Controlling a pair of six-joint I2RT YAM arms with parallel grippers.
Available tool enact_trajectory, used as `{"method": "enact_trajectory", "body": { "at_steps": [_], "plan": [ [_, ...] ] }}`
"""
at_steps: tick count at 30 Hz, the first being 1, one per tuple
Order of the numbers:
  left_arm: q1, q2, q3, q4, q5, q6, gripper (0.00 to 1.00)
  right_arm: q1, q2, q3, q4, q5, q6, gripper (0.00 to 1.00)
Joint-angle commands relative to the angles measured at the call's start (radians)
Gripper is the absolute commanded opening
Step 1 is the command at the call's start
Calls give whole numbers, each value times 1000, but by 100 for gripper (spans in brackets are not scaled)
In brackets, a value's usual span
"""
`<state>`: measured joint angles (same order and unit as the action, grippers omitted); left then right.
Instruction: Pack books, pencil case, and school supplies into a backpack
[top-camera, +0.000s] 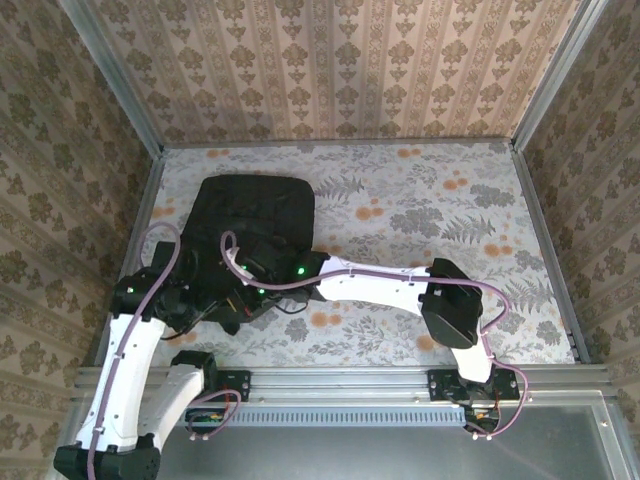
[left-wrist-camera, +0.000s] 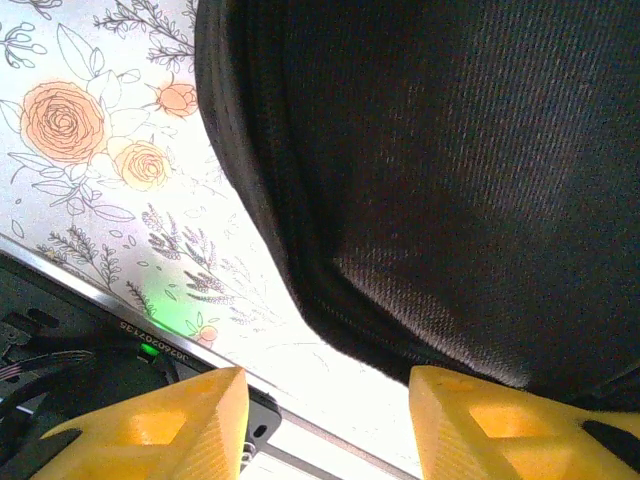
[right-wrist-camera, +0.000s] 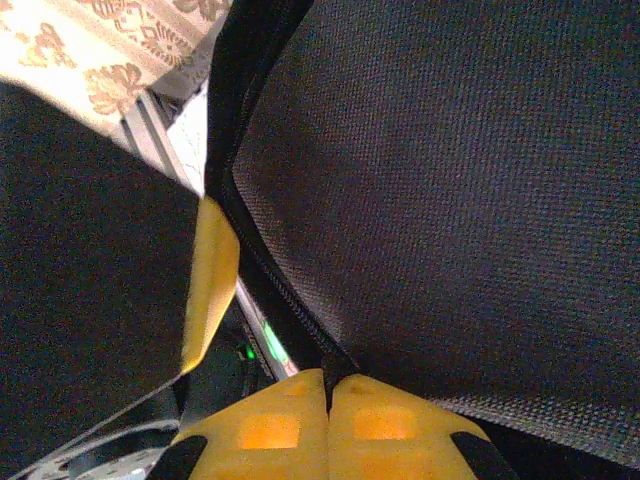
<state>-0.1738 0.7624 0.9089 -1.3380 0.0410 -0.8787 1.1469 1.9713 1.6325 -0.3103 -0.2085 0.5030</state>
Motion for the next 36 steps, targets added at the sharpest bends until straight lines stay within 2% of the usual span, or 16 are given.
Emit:
{"method": "enact_trajectory", "body": {
  "at_steps": [1, 8, 14, 22, 29, 36],
  "plan": [
    [9, -13, -50, 20, 3, -48, 46, -21, -10, -17, 102, -4, 39, 0],
    [10, -26, -136, 135, 45, -80, 33, -21, -29, -51, 111, -17, 39, 0],
    [14, -4, -160, 205, 61, -82, 39, -21, -57, -100, 106, -27, 11, 0],
    [14, -21, -110, 200, 88, -86, 36, -21, -69, -128, 115, -8, 10, 0],
    [14, -36, -214, 262, 160, -125, 30, -27, -63, -128, 122, -1, 20, 0],
    [20, -20, -291, 348, 134, -132, 27, -27, -59, -130, 107, -10, 16, 0]
  ]
}}
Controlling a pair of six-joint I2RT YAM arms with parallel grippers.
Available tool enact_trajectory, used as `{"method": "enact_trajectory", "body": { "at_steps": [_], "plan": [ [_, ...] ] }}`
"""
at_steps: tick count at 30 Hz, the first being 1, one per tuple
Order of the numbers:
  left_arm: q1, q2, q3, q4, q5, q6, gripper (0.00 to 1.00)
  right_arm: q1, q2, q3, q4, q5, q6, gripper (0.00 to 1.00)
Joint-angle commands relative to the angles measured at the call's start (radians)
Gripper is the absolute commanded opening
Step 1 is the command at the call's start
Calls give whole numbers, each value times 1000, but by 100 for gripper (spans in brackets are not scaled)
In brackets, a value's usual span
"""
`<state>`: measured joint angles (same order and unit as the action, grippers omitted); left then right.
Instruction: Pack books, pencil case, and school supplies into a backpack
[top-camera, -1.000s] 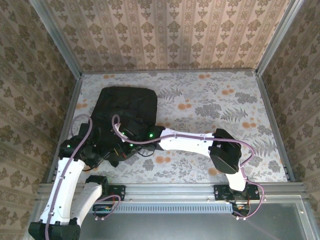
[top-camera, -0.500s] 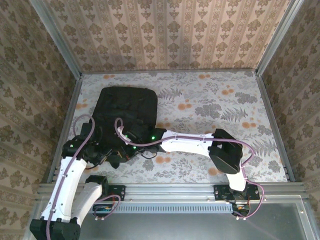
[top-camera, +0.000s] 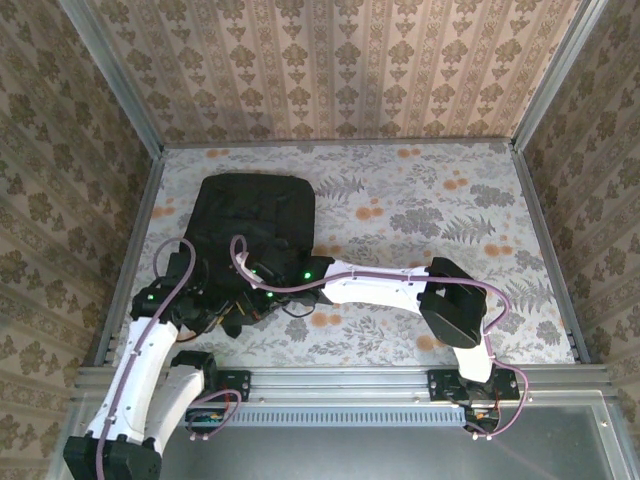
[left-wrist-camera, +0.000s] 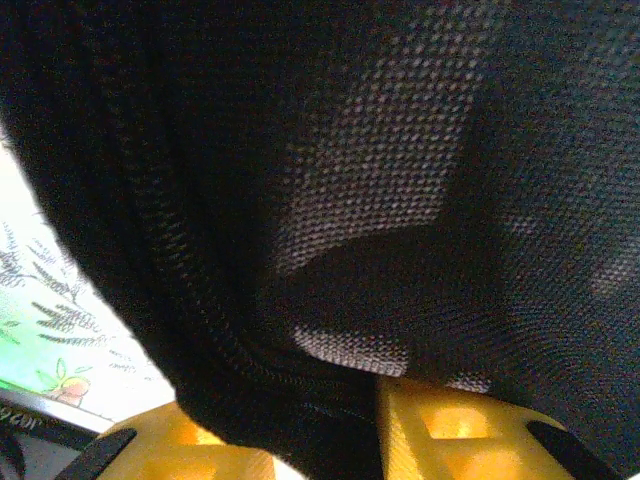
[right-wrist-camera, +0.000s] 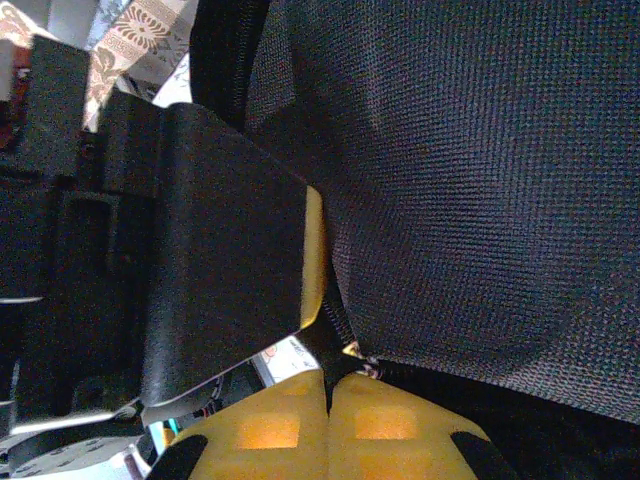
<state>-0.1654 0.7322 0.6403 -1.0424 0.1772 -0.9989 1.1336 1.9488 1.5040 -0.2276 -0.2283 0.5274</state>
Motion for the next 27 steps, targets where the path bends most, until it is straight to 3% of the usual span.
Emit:
{"method": "enact_trajectory", "body": {
  "at_steps": [1, 5, 27],
  "plan": [
    [14, 21, -20, 64, -11, -11, 24, -14, -38, -4, 9, 11, -17, 0],
    [18, 62, 12, 71, -51, 16, 0, -14, -66, -30, -66, 16, -65, 0],
    [41, -10, 66, -47, -139, 100, 0, -64, -189, -117, -227, 122, -112, 0]
  ]
}}
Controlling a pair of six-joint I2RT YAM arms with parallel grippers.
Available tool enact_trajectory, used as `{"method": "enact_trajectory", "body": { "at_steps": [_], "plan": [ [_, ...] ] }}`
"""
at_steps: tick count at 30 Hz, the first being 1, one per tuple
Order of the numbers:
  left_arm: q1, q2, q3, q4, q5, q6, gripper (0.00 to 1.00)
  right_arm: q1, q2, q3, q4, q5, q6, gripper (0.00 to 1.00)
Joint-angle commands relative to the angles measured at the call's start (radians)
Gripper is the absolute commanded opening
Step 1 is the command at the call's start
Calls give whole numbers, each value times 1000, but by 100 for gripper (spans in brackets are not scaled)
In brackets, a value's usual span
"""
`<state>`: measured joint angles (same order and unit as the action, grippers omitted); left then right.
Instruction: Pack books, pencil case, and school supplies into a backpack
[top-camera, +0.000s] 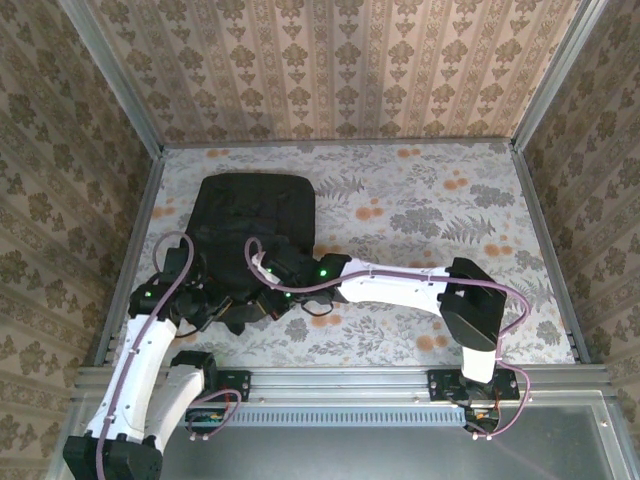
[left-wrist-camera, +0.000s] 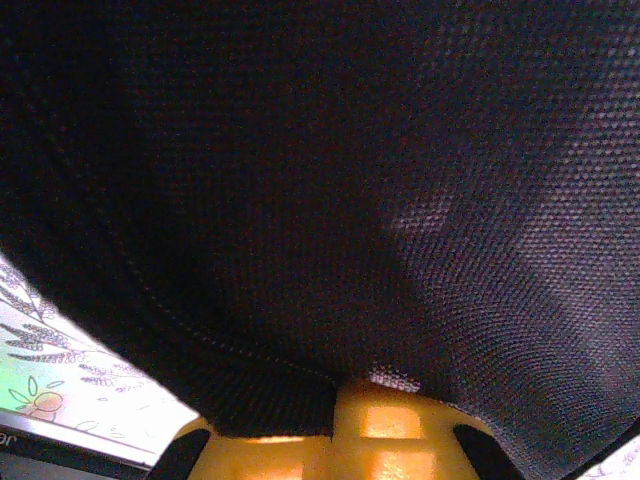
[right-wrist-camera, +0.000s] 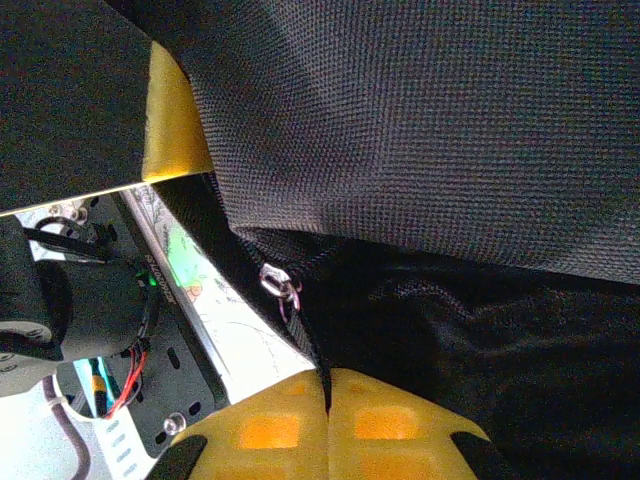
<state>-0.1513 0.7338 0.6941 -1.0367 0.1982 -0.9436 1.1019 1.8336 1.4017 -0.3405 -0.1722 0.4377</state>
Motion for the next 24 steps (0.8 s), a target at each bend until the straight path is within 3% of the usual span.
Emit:
{"method": "enact_trajectory", "body": {
  "at_steps": [1, 6, 11, 24],
  "plan": [
    [29, -10, 6, -52, -156, 45, 0, -33, -75, -12, -119, 65, -26, 0],
    [31, -5, -10, -37, -129, 43, 0, -28, -71, 22, -152, 53, -41, 0],
    [33, -7, 15, -78, -170, 69, 0, -42, -66, 50, -233, 65, -47, 0],
    [45, -16, 22, -88, -180, 80, 0, -109, -141, -99, -203, -12, -31, 0]
  ]
}}
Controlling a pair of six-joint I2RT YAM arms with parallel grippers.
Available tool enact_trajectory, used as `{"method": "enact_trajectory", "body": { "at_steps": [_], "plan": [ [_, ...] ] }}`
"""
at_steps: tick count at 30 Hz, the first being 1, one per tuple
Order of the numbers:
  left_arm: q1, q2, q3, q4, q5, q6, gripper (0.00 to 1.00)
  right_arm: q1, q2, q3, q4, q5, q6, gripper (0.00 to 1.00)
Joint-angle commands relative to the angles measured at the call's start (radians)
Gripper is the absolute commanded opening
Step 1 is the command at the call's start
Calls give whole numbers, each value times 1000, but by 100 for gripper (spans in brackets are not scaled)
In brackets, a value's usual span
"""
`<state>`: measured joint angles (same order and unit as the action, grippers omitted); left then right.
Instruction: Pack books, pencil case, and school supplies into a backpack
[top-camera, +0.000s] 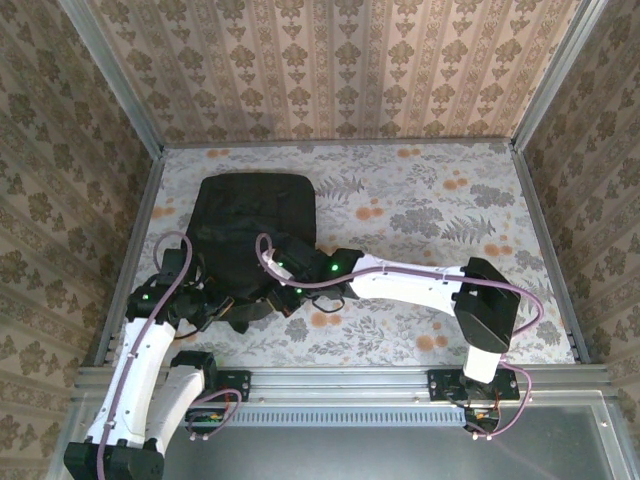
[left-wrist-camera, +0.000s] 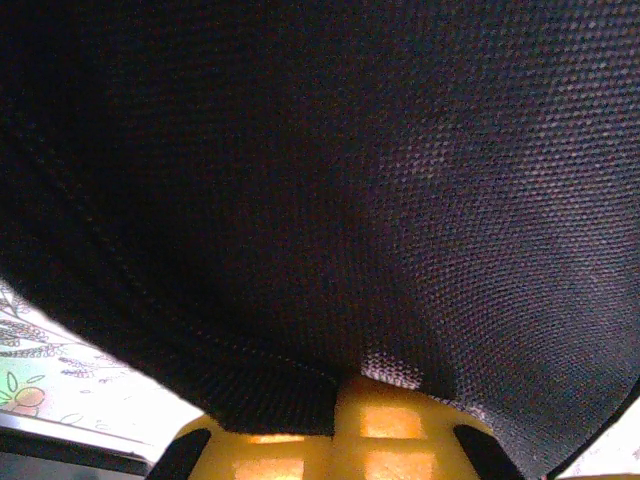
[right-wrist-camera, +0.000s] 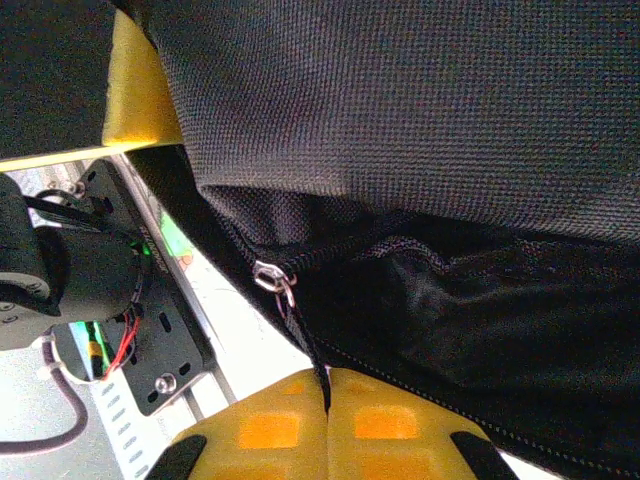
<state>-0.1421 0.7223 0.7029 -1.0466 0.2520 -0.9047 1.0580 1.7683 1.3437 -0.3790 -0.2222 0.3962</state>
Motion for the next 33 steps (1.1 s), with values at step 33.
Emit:
{"method": "enact_trajectory", "body": {
  "at_steps": [33],
  "plan": [
    [-257, 32, 99, 23, -299, -33, 0, 14, 269, 533, -572, -85, 122, 0]
  ]
}}
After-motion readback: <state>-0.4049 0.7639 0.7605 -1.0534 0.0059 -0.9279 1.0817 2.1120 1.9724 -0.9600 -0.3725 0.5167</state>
